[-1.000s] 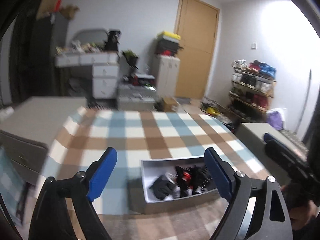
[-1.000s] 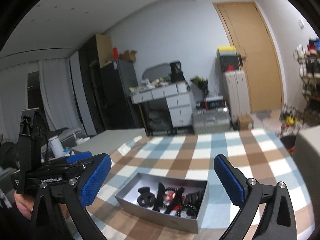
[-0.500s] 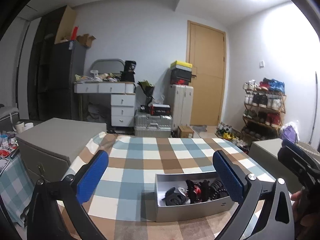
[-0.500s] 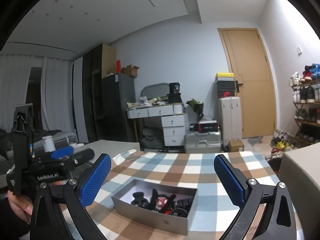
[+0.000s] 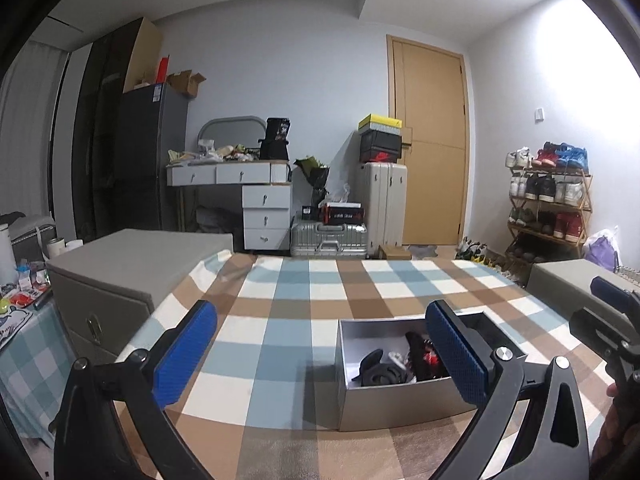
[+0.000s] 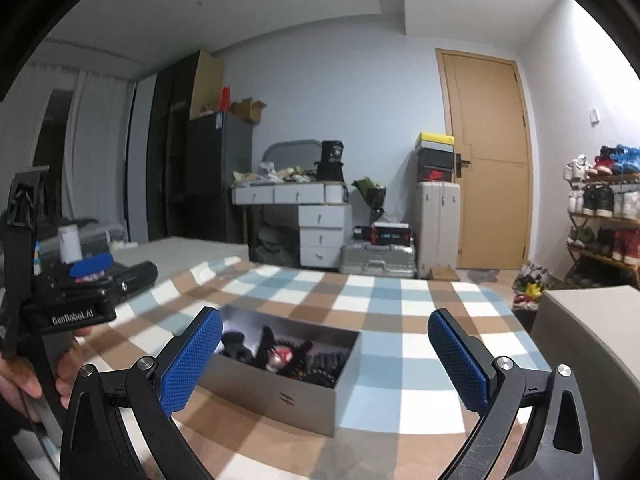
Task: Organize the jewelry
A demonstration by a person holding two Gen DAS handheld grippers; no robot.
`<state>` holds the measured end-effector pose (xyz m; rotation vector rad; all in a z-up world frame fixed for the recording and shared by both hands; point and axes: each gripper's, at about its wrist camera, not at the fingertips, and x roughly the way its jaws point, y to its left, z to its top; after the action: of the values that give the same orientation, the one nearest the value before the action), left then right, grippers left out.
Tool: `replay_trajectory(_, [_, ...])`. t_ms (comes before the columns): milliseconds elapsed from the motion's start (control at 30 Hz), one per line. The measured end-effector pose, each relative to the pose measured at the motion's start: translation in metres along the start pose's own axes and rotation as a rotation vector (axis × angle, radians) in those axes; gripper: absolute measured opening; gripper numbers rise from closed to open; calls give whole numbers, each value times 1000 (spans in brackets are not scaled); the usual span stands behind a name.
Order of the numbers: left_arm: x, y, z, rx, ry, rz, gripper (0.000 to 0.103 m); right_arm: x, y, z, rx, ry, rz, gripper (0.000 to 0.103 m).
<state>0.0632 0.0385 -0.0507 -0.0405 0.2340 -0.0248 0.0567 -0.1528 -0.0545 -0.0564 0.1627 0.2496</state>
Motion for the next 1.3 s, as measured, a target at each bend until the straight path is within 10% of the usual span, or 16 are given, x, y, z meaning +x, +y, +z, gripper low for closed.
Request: replay_trajectory(1300, [0, -14, -6, 36, 73, -4, 102, 16, -6, -8, 16, 111, 20, 103])
